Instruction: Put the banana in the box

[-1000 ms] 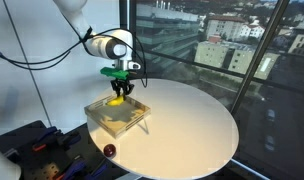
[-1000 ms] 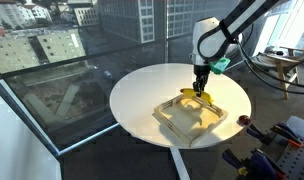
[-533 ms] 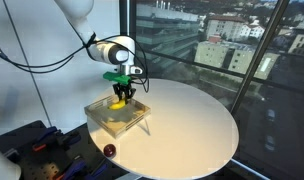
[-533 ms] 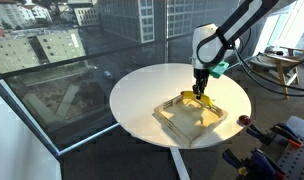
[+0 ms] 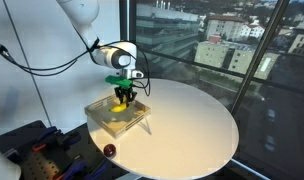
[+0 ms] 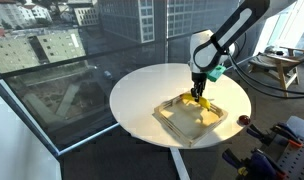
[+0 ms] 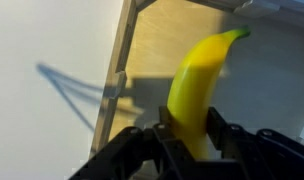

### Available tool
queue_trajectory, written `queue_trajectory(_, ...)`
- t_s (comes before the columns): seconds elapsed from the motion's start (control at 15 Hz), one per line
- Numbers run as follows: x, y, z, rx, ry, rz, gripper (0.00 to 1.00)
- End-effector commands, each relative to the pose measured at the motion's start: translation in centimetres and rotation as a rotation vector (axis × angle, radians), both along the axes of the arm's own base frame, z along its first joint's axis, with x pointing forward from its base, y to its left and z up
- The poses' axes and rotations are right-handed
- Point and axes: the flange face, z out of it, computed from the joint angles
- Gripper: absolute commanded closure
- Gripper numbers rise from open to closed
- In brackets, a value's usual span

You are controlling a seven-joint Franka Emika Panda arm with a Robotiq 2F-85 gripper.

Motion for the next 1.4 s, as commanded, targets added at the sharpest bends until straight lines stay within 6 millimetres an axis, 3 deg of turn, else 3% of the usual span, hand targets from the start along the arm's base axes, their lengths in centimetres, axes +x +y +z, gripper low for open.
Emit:
queue_trajectory(0.0,1.1,0.0,-0.6,-0.015,-0.008,-0.011,0.84)
queue_trajectory(0.6,1.6,-0.2,-2.1,-0.017,0.008,-0.013,0.84)
queue_trajectory(0.67,1.6,-0.3,-2.1,-0.017,0.008,-0.014,0.34)
queue_trajectory(0.73,1.6,-0.3,-2.2,-0.017,0.008,-0.015,0.34)
queue_trajectory(1.0,1.7,-0.4,-2.2,-0.016,0.009,-0.017,0.03)
queue_trajectory(1.33,1.6,-0.5,-2.1,-0.017,0.010,-0.018,0.00)
